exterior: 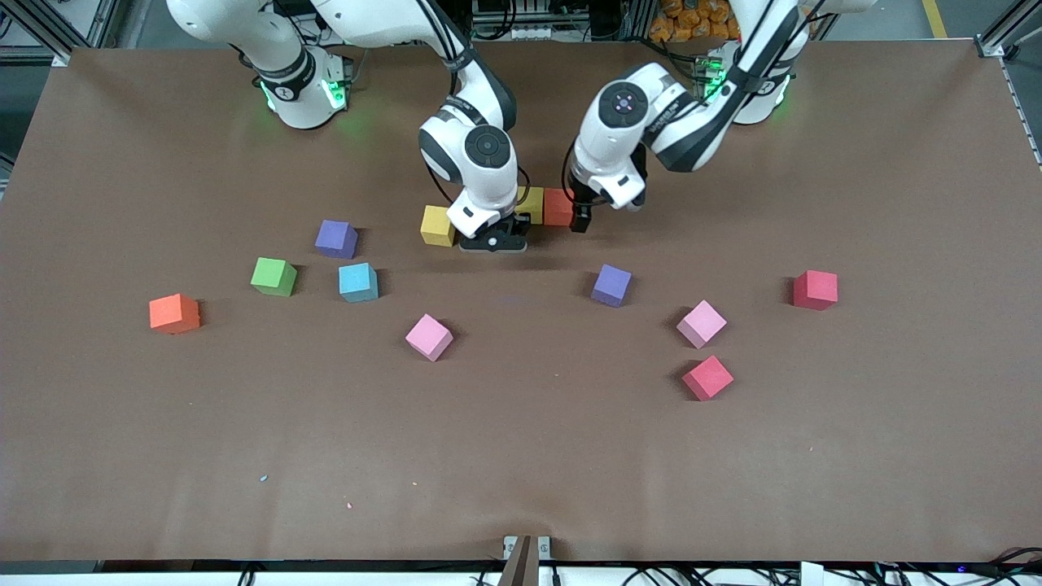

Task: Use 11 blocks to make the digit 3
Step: 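Lower the teal cube below the pink cube and open the right gripper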

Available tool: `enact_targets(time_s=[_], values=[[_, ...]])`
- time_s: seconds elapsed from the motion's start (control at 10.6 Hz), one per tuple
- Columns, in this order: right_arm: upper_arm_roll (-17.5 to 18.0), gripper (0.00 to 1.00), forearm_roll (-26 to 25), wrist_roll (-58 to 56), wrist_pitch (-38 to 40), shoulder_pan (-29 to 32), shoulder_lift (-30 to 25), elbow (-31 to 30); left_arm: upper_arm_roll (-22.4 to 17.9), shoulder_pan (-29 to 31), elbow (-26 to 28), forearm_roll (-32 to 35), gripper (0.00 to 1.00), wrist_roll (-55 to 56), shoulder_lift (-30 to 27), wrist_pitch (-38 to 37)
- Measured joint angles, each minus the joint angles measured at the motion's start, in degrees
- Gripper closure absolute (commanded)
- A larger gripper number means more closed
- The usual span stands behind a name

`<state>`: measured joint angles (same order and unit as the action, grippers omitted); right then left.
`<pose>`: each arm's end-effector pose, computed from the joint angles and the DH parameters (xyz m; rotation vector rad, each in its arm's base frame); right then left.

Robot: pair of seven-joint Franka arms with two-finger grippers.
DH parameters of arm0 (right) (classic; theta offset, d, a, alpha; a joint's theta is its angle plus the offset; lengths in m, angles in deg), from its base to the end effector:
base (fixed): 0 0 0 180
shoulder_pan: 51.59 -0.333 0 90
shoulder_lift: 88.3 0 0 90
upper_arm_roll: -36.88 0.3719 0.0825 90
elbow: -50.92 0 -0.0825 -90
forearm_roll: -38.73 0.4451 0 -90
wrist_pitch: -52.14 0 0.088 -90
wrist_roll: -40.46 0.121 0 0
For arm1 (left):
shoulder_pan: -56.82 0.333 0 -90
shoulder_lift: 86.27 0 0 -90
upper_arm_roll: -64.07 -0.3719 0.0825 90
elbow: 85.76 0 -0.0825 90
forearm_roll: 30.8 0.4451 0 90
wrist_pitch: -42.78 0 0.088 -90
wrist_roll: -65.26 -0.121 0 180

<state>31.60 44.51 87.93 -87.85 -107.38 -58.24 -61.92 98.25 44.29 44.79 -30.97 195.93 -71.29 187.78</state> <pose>0.4267 0.5218 0.1844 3.1161 -0.0227 -0.0677 0.4008 -0.4285 0.2552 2.2788 2.0938 -0.2269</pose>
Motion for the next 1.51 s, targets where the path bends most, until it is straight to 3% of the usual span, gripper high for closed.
enact_targets(time_s=[0.09,0.19,0.47,1.04,1.51], values=[[0.0,0.86,0.0,0.0,0.0,0.0,-0.1,-0.1,-0.1,2.2,0.0,0.0,0.0,-2.7,0.0,0.0],[0.0,0.04,0.0,0.0,0.0,0.0,-0.1,-0.2,-0.2,4.3,-0.1,0.0,0.0,-4.8,0.0,0.0],[0.0,0.0,0.0,0.0,0.4,0.0,-0.1,-0.3,-0.7,7.4,-1.6,0.7,0.0,-7.1,0.9,0.0],[-1.0,0.0,-0.1,-3.9,5.0,3.2,-6.3,0.5,-3.9,9.3,-11.9,12.7,0.0,-7.9,10.2,-0.1],[-1.6,0.0,-3.9,-7.6,2.8,6.4,-9.5,-8.8,-3.9,8.6,-13.4,17.4,0.0,-8.1,13.6,-0.8]])
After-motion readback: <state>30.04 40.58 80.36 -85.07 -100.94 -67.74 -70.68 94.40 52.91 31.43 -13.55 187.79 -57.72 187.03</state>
